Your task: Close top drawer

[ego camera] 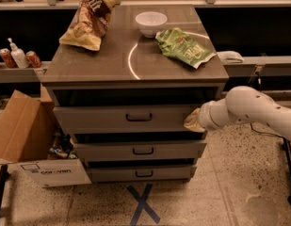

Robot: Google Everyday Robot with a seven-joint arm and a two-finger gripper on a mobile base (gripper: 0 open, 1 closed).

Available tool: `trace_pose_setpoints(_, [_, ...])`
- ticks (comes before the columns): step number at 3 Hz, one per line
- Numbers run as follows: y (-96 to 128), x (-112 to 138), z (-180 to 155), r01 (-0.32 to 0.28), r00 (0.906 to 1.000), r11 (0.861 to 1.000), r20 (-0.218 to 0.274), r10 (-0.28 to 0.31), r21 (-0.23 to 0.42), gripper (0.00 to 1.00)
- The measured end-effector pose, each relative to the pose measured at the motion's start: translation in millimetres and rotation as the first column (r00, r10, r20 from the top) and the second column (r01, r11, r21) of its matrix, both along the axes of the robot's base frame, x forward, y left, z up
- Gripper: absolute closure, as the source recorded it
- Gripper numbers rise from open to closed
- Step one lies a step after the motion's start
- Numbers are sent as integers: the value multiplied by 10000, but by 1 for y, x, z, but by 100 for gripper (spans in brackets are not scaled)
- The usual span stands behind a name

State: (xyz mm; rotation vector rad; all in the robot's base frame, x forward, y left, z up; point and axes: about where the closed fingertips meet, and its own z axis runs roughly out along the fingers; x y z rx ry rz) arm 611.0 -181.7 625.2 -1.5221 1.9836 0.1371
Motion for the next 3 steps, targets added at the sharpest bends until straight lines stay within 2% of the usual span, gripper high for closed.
trace_pose_setpoints(1, [-4, 3, 5, 25, 9998, 9999, 183, -27, 133, 100])
trace_pose_setpoints(2, [-11, -25, 8, -313, 9995, 9993, 94, 311, 222, 100])
trace_pose_setpoints(3, [-23, -66, 13, -730, 9972, 9965, -132, 736, 413, 100])
